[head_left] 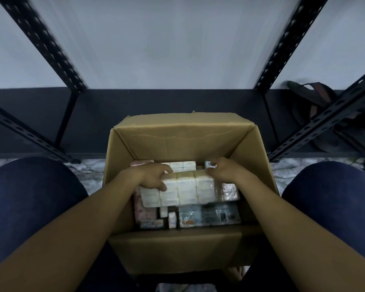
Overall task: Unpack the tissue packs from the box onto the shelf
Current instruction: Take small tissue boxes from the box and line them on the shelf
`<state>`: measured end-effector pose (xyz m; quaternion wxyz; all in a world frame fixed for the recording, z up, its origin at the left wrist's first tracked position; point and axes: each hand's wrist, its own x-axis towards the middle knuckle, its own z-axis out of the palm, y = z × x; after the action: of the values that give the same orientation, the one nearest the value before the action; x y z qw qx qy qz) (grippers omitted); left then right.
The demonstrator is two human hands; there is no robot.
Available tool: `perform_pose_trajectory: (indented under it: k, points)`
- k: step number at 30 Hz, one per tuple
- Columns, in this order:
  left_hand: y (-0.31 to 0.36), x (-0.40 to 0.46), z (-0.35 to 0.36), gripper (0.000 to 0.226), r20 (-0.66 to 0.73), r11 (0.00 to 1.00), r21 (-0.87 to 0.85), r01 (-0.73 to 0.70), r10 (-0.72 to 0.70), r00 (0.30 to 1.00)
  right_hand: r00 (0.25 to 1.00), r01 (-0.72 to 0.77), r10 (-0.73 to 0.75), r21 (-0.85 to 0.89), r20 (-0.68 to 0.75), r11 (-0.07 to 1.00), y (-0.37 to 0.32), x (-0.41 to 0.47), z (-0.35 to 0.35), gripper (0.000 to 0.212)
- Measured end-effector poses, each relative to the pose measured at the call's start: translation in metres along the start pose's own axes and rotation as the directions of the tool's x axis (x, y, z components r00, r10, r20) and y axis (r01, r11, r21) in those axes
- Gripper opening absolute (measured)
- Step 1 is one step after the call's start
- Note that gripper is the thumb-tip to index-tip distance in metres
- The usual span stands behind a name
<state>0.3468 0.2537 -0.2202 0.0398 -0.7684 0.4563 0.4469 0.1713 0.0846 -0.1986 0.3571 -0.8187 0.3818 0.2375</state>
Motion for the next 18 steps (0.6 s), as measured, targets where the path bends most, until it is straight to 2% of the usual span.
perform_pose_trajectory:
  k: [3,7,10,14,18]
  points:
    - [-0.009,0.004,0.001,0.059,-0.081,0.999,0.02,0.05,-0.048,0.996,0.999,0.031,-0.029,0.062,-0.042,0.998,0.002,0.004,-0.001,0.041]
    - [-0.012,0.011,0.005,0.044,-0.244,0.995,-0.082,0.056,-0.075,0.967,0.993,0.068,-0.059,0.084,-0.099,0.994,0.004,0.008,-0.002,0.037]
    - [-0.005,0.008,0.005,0.055,-0.279,0.995,-0.098,-0.017,-0.011,0.96,0.995,0.062,-0.055,0.076,-0.085,0.995,0.005,0.008,-0.003,0.035]
    - [0.006,0.007,0.018,0.082,-0.307,0.995,0.057,-0.083,0.097,0.947,0.997,0.049,-0.045,0.069,-0.061,0.996,0.006,0.008,0.0,0.031]
    - [0.008,0.006,0.023,0.08,-0.373,0.985,0.123,-0.122,0.159,0.914,0.997,0.046,-0.042,0.073,-0.062,0.996,0.007,0.009,0.0,0.031]
